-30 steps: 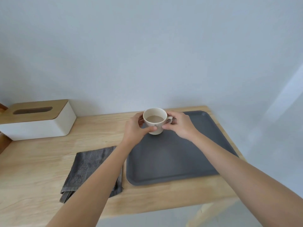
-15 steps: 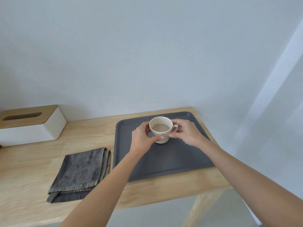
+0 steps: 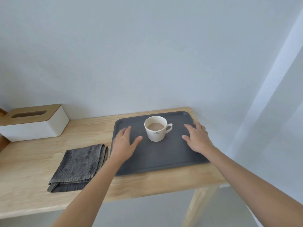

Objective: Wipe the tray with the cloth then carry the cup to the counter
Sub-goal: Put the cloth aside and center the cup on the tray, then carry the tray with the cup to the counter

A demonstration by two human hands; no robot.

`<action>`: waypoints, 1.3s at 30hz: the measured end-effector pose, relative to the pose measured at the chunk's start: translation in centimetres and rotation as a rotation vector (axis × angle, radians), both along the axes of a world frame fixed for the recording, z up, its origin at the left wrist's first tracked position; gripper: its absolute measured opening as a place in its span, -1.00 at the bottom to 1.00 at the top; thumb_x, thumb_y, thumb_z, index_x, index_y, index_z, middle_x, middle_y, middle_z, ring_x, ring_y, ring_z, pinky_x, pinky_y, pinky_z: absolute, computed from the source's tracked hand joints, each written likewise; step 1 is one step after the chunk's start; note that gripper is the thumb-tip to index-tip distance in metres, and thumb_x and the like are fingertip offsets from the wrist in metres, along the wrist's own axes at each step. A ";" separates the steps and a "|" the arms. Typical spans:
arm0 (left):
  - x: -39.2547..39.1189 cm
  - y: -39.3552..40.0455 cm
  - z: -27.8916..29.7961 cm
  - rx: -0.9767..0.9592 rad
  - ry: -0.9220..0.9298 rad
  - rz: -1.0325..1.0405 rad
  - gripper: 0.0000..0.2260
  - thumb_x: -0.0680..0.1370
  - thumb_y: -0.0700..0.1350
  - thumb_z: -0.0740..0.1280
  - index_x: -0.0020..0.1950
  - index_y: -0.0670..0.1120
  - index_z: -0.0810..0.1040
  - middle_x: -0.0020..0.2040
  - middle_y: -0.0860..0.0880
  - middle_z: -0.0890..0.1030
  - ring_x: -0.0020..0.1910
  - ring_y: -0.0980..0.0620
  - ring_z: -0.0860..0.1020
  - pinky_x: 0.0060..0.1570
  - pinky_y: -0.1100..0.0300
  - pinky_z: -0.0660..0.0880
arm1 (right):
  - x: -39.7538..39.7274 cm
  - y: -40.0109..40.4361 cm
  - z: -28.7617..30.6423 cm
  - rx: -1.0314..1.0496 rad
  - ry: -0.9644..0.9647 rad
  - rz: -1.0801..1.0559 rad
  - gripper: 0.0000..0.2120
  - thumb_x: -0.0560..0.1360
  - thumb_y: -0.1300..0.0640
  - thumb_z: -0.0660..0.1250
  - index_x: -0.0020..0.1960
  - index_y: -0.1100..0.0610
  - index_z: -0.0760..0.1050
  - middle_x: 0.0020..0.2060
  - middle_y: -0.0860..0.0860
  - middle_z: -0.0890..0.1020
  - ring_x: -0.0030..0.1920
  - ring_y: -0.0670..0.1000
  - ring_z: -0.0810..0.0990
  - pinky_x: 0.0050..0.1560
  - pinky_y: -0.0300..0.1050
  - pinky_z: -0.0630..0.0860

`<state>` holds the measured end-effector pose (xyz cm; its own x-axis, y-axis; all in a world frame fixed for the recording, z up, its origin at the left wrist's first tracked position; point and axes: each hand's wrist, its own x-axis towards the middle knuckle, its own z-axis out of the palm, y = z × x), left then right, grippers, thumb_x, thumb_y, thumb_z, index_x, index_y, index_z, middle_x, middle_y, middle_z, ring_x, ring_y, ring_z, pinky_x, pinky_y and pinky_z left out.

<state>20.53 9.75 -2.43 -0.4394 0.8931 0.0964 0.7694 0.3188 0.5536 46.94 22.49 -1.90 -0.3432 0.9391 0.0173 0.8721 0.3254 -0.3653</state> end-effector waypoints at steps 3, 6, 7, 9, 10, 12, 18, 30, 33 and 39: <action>-1.8 -1.5 -0.7 -0.141 0.158 0.175 -0.42 0.58 0.24 0.06 0.54 0.02 0.14 0.52 -0.25 0.17 0.52 -0.20 0.10 0.44 -0.19 0.07 | 1.8 -0.2 -0.7 0.019 -0.038 -0.084 -0.54 0.60 0.00 0.16 0.47 0.06 0.25 0.36 0.22 0.28 0.31 0.26 0.28 0.26 0.09 0.34; -2.5 -2.0 -1.2 -0.210 0.235 0.229 -0.47 0.59 0.23 0.02 0.52 0.05 0.20 0.47 -0.23 0.27 0.46 -0.22 0.20 0.39 -0.17 0.10 | 2.3 -0.6 -0.9 0.019 0.003 -0.099 -0.59 0.62 0.04 0.11 0.44 0.10 0.28 0.23 0.19 0.37 0.20 0.21 0.40 0.07 0.06 0.47; -2.4 -2.0 -1.2 -0.209 0.257 0.231 -0.48 0.59 0.23 0.03 0.51 0.05 0.23 0.45 -0.21 0.31 0.43 -0.22 0.24 0.37 -0.16 0.13 | 2.4 -0.7 -0.8 0.020 -0.002 -0.097 -0.59 0.62 0.04 0.09 0.45 0.10 0.27 0.21 0.19 0.37 0.14 0.20 0.45 0.00 0.04 0.49; -2.4 -1.8 -1.3 -0.194 0.283 0.213 -0.49 0.59 0.20 0.07 0.48 0.00 0.28 0.39 -0.20 0.36 0.38 -0.21 0.30 0.33 -0.15 0.18 | 2.3 -0.8 -0.7 0.039 -0.044 -0.097 -0.58 0.63 0.02 0.07 0.46 0.09 0.23 0.17 0.19 0.38 -0.05 0.17 0.50 -0.11 -0.01 0.48; -2.4 -1.7 -1.3 -0.191 0.281 0.200 -0.49 0.59 0.19 0.09 0.47 -0.03 0.29 0.36 -0.20 0.37 0.35 -0.21 0.33 0.31 -0.15 0.20 | 2.3 -0.9 -0.7 0.052 -0.075 -0.098 -0.57 0.63 0.01 0.05 0.48 0.09 0.21 0.15 0.19 0.39 -0.14 0.15 0.47 -0.16 -0.04 0.45; -2.5 -1.7 -1.3 -0.196 0.256 0.180 -0.47 0.59 0.19 0.12 0.46 -0.08 0.29 0.29 -0.22 0.37 0.27 -0.20 0.39 0.29 -0.13 0.23 | 2.4 -1.0 -0.7 0.066 -0.131 -0.100 -0.56 0.64 0.00 0.02 0.50 0.08 0.17 0.12 0.20 0.41 -0.24 0.14 0.42 -0.23 -0.07 0.40; -3.2 -1.7 -1.7 -0.175 0.231 0.137 -0.52 0.57 0.22 0.12 0.28 -0.14 0.34 0.14 -0.19 0.40 -0.03 -0.14 0.42 0.18 -0.09 0.20 | 3.1 -1.6 -0.3 0.046 -0.146 -0.125 -0.56 0.65 0.02 -0.03 0.51 0.05 0.14 0.07 0.18 0.42 -0.24 0.16 0.44 -0.18 -0.01 0.45; 3.0 4.3 1.2 -0.047 0.208 -0.208 -0.54 0.54 0.22 0.18 0.19 -0.14 0.36 0.11 -0.22 0.43 0.13 -0.15 0.41 0.15 -0.07 0.23 | 12.7 -6.6 1.6 0.044 -0.023 -0.431 -0.59 0.64 0.12 -0.03 0.49 0.02 0.16 -0.07 0.10 0.35 -0.20 0.19 0.47 -0.12 0.02 0.45; 7.3 6.0 1.9 -0.018 0.170 -0.335 -0.56 0.55 0.21 0.19 0.17 -0.14 0.36 0.07 -0.21 0.42 0.18 -0.16 0.36 0.17 -0.09 0.21 | 16.9 -8.9 2.4 0.067 0.000 -0.539 -0.60 0.65 0.09 -0.03 0.47 0.03 0.18 -0.07 0.11 0.36 -0.17 0.22 0.51 -0.14 0.01 0.45; 20.3 8.1 2.8 0.038 0.138 -0.580 -0.60 0.54 0.19 0.21 0.16 -0.12 0.37 -0.03 -0.12 0.36 0.20 -0.16 0.36 0.17 -0.11 0.23 | 28.1 -15.5 3.6 0.083 0.085 -0.779 -0.54 0.64 -0.07 0.00 0.50 0.02 0.17 0.08 0.18 0.43 0.05 0.27 0.51 0.02 0.07 0.44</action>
<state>40.79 17.84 0.41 0.1373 0.9784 0.1543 0.8776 -0.1924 0.4391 75.09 6.99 1.66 0.4188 0.9031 0.0949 0.8303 -0.3385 -0.4427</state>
